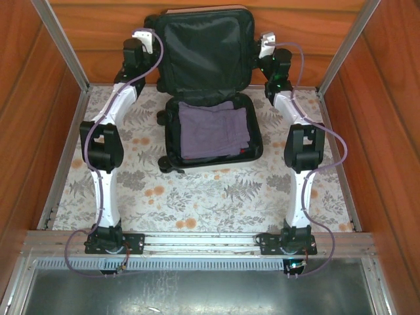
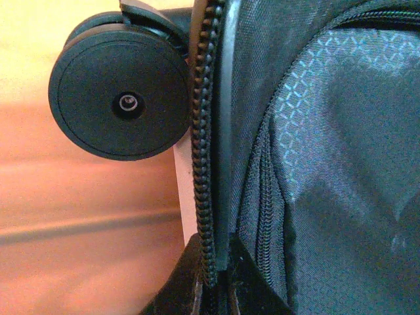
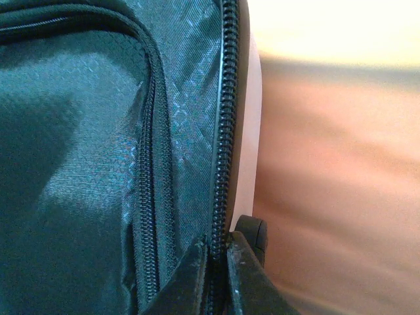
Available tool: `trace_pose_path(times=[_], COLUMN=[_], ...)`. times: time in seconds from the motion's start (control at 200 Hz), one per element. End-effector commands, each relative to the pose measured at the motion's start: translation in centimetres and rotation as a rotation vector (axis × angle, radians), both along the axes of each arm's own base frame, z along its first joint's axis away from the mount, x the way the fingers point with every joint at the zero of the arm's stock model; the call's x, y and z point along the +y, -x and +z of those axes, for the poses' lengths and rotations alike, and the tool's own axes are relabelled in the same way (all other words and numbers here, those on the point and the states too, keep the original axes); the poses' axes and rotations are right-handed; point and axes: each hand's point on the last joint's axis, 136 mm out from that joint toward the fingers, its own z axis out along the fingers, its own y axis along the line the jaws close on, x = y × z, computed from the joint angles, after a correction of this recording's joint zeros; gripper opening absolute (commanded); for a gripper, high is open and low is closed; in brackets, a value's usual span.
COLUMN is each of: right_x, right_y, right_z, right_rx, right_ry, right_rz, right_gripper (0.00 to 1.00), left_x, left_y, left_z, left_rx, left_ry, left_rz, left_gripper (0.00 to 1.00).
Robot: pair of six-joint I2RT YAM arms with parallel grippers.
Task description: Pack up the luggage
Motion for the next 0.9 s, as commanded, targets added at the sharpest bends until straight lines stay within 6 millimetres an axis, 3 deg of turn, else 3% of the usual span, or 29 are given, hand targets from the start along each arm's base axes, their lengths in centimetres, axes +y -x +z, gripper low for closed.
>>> trace_pose_path(times=[0.0,0.165,0.215,0.275,0.295,0.335,0.355,0.395,0.41,0.44,0.48,0.555,0.62,0.68,0.77,0.825,0.895], right_x=[4.8,4.1,3.6,3.0,2.8,2.5,2.3,2.4,2.5,3.4,4.0,3.6,1.6,-1.0,-4.5,-6.0,-7.3], right_y=[5.8,9.1,10.9,13.6,14.9,17.9,19.7,23.1,24.6,28.0,32.2,39.1,43.0,45.8,49.0,49.8,49.5], right_z=[10.9,10.1,9.3,7.1,6.4,4.5,3.7,1.2,0.2,-1.9,-4.4,-7.8,-9.7,-11.0,-11.6,-11.0,-9.9], right_rx=[-0.288,-0.285,-0.276,-0.233,-0.217,-0.174,-0.149,-0.054,-0.014,0.058,0.153,0.302,0.449,0.588,0.715,0.725,0.719], right_ry=[-0.022,-0.005,-0.004,-0.019,-0.026,-0.039,-0.053,-0.083,-0.084,-0.068,-0.066,-0.119,-0.230,-0.313,-0.381,-0.360,-0.290], right_rz=[0.182,0.184,0.177,0.156,0.149,0.143,0.133,0.122,0.131,0.166,0.171,0.196,0.169,0.117,0.031,-0.009,-0.091], right_gripper=[0.00,0.00,0.01,0.08,0.12,0.20,0.29,0.56,0.62,0.85,0.95,0.99,0.99,0.99,0.99,0.99,0.99], left_x=[-4.5,-5.8,-6.3,-6.3,-6.1,-5.7,-5.4,-4.5,-4.3,-4.5,-4.6,-3.7,-1.2,0.5,1.9,1.8,1.1], left_y=[3.0,5.5,7.4,10.9,12.3,15.8,17.8,22.2,23.9,27.9,33.0,41.4,46.1,48.8,50.8,50.9,50.1], left_z=[10.7,10.6,9.3,6.5,5.2,2.2,0.6,-3.0,-4.5,-6.6,-9.3,-11.9,-12.5,-12.4,-12.0,-11.8,-10.9], left_rx=[-0.302,-0.265,-0.225,-0.146,-0.112,-0.035,0.003,0.077,0.103,0.118,0.121,0.128,0.206,0.245,0.277,0.288,0.279], left_ry=[0.008,0.022,0.004,-0.021,-0.030,-0.036,-0.040,-0.046,-0.052,-0.084,-0.133,-0.114,0.050,0.205,0.316,0.255,0.090], left_rz=[-0.182,-0.259,-0.293,-0.308,-0.298,-0.278,-0.256,-0.183,-0.161,-0.155,-0.147,-0.164,-0.145,-0.178,-0.228,-0.234,-0.202], left_gripper=[0.00,0.00,0.00,0.10,0.17,0.42,0.53,0.95,1.00,1.00,1.00,1.00,1.00,1.00,1.00,1.00,1.00])
